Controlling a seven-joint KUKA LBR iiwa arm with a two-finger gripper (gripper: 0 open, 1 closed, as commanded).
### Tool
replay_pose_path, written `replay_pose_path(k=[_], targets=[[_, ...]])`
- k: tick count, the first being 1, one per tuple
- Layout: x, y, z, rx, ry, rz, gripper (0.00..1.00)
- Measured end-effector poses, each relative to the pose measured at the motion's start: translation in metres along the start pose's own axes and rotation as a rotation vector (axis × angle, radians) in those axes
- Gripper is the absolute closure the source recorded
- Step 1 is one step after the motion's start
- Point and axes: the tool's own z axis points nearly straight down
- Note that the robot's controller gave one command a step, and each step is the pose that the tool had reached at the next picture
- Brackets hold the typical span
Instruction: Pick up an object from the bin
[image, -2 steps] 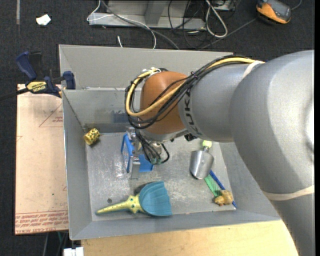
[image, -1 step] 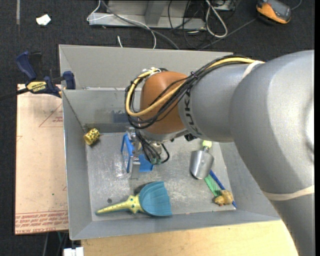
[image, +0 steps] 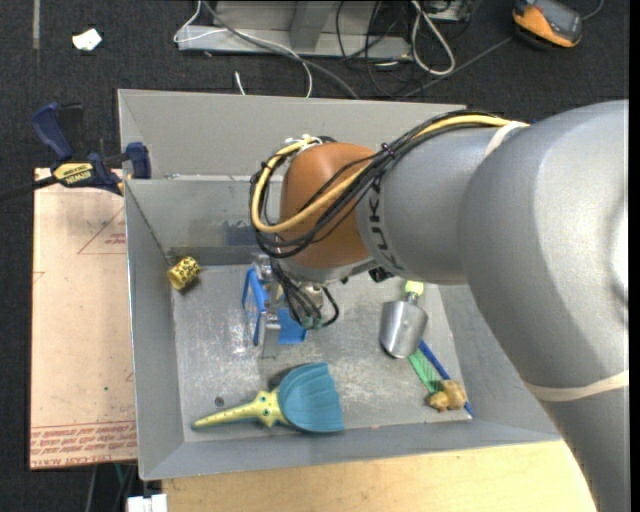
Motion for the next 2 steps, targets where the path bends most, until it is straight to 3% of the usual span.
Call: replay_pose_path(k=[2], targets=[[0.0,0.0,0.0,0.0,0.0,0.0,1.0]])
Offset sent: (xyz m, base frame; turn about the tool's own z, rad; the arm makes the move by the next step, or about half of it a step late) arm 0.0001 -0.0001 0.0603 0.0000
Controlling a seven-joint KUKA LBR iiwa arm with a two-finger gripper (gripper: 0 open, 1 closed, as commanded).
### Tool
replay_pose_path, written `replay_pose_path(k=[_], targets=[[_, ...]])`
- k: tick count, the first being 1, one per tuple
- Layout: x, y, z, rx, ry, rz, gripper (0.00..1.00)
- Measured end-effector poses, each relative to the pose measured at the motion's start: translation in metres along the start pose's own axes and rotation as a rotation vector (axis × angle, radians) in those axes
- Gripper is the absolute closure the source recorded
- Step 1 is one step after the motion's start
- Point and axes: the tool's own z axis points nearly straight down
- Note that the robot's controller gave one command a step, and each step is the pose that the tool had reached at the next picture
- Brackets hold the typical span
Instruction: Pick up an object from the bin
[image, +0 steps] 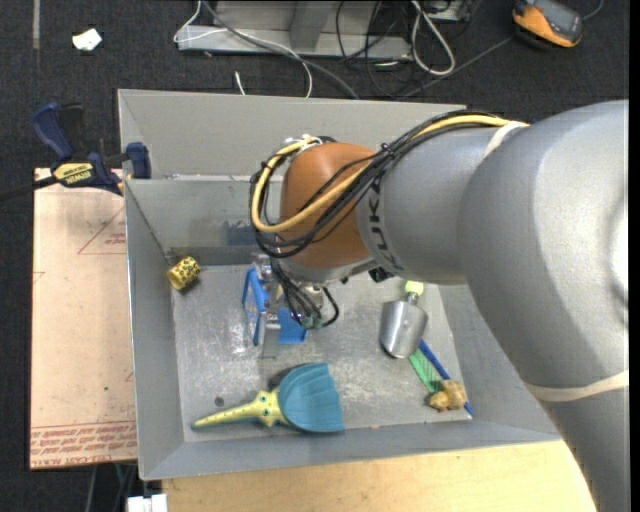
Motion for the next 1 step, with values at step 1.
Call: replay_pose_path(k=[1], targets=[[0.0,0.0,0.0,0.0,0.0,0.0,1.0]])
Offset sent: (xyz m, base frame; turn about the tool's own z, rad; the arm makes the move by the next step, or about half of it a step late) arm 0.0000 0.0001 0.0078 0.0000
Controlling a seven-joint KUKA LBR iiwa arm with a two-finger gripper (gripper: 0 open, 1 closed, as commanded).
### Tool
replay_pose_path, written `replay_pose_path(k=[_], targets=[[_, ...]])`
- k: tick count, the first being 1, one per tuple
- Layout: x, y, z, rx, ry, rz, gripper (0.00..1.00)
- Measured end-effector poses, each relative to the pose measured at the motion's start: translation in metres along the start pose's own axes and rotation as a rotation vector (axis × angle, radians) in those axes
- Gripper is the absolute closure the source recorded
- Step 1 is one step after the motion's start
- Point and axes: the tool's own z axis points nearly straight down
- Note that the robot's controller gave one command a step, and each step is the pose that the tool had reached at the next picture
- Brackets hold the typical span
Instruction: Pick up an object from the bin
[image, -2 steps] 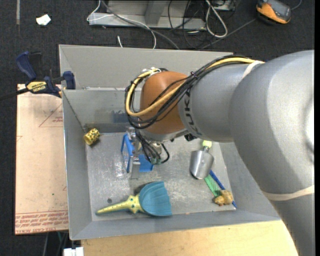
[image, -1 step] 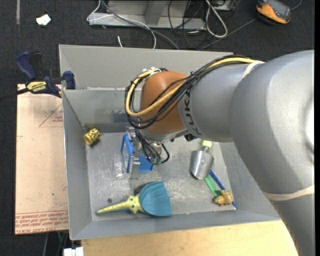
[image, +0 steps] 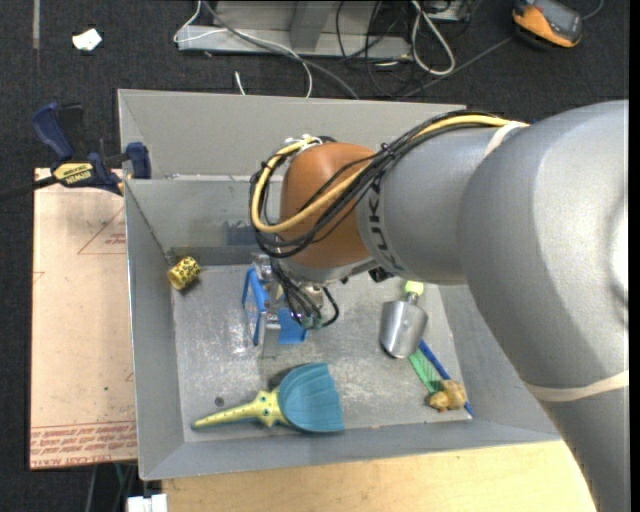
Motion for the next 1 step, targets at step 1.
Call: replay_pose_path(k=[1], targets=[[0.0,0.0,0.0,0.0,0.0,0.0,1.0]])
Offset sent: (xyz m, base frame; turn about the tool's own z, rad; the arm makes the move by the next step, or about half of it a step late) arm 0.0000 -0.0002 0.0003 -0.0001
